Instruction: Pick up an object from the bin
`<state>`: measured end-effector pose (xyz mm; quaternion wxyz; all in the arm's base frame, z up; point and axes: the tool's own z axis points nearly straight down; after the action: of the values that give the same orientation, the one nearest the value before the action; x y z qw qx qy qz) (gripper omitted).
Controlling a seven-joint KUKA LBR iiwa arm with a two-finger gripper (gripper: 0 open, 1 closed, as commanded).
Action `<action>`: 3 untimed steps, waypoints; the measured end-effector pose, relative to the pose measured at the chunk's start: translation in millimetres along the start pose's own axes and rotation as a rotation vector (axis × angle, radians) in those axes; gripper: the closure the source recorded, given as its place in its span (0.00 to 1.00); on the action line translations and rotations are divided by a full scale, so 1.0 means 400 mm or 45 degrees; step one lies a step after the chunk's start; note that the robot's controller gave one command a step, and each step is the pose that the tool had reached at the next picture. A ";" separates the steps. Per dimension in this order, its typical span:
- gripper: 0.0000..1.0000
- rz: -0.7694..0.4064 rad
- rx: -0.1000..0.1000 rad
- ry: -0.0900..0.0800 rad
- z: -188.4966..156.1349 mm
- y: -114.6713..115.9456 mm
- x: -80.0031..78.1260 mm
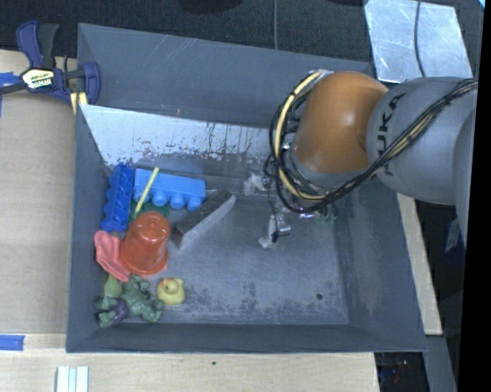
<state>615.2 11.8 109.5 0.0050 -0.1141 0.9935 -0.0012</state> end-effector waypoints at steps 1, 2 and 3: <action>0.00 0.003 -0.005 0.008 0.013 0.071 -0.017; 0.00 -0.350 -0.004 0.001 0.017 0.202 -0.051; 0.00 -0.207 -0.001 -0.009 0.085 0.190 -0.071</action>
Offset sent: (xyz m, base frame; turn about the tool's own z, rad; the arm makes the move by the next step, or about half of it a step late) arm 0.0005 0.1023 -0.0095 -0.3391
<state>625.9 92.2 75.3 0.0082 -0.1944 0.9809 -0.0008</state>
